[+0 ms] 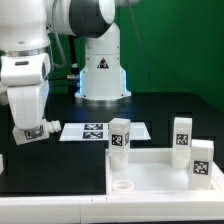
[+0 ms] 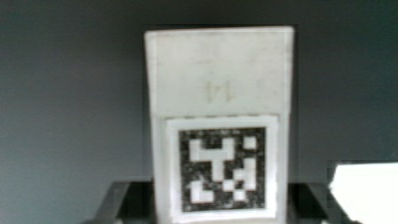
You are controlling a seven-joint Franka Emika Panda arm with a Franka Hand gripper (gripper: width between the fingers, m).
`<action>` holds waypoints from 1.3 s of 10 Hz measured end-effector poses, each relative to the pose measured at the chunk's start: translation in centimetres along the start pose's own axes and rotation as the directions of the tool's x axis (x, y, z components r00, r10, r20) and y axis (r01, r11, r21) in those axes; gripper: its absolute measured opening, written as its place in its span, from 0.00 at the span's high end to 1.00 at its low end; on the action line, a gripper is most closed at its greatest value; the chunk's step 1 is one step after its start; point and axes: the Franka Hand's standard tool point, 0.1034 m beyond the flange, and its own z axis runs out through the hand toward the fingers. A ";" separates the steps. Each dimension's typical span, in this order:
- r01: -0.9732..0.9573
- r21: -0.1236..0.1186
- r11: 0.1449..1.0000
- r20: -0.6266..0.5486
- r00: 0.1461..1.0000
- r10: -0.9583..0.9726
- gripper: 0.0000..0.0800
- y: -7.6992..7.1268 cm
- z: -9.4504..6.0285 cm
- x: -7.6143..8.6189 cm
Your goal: Assemble square table
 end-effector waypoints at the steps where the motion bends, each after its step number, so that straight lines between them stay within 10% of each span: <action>1: 0.120 -0.004 0.993 0.007 0.993 -0.120 0.64 -0.3 0.1 -0.1; 4: 0.495 -0.003 0.869 -0.028 0.868 -0.495 0.64 -0.8 1.0 3.3; 13: 0.917 0.080 0.390 -0.220 0.398 -0.891 0.64 -2.4 3.7 4.3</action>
Offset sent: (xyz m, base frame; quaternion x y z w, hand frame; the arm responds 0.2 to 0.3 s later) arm 0.0088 0.0837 -0.0086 -0.0100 0.1165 -0.4214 0.8993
